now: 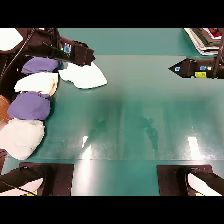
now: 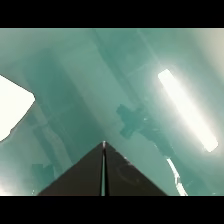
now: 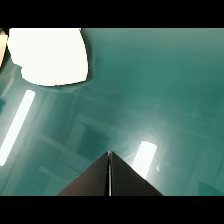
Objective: Fold the shirts.
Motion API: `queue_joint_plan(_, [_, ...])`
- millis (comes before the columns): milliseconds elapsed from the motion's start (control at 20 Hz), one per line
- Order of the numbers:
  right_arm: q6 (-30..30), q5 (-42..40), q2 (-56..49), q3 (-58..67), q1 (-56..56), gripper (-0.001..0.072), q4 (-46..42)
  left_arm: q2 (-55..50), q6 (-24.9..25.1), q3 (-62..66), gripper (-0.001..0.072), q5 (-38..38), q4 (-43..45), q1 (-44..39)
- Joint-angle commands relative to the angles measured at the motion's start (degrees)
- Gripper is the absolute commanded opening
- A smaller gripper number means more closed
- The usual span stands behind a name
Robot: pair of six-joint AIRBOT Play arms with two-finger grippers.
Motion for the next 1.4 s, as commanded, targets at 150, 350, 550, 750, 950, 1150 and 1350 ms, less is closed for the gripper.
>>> queue_joint_plan(150, [0.02, 0.02, 0.02, -0.02, 0.04, 0.0014, 0.02, 0.00, 0.00, 0.00, 0.0022, 0.02, 0.00, 0.00])
queue_joint_plan(350, [0.02, 0.02, 0.02, -0.02, 0.04, 0.0014, 0.02, 0.00, 0.00, 0.00, 0.0021, 0.02, 0.00, 0.00])
queue_joint_plan(550, [0.02, 0.02, 0.02, -0.02, 0.04, 0.0014, 0.02, 0.00, 0.00, 0.00, 0.0021, 0.02, 0.00, 0.00])
queue_joint_plan(750, [0.04, 0.00, 0.00, -0.02, 0.04, 0.0014, 0.11, -0.02, 0.13, 0.00, 0.0022, 4.83, -0.94, 0.00])
queue_joint_plan(950, [0.09, -1.40, 0.04, 0.00, 0.07, 0.0015, 1.20, -1.44, -8.83, -0.02, 0.0606, 7.72, 17.90, 1.20])
queue_joint_plan(1150, [0.09, -1.49, 0.04, -0.02, 0.07, 0.0015, 2.93, -10.40, -13.18, -0.02, 0.0608, 8.59, 18.84, 11.34])
queue_joint_plan(1350, [0.09, -1.11, 0.04, -0.02, 0.11, 0.0014, 5.07, -23.52, -12.96, 0.00, 0.0615, 13.44, 12.35, 17.55])
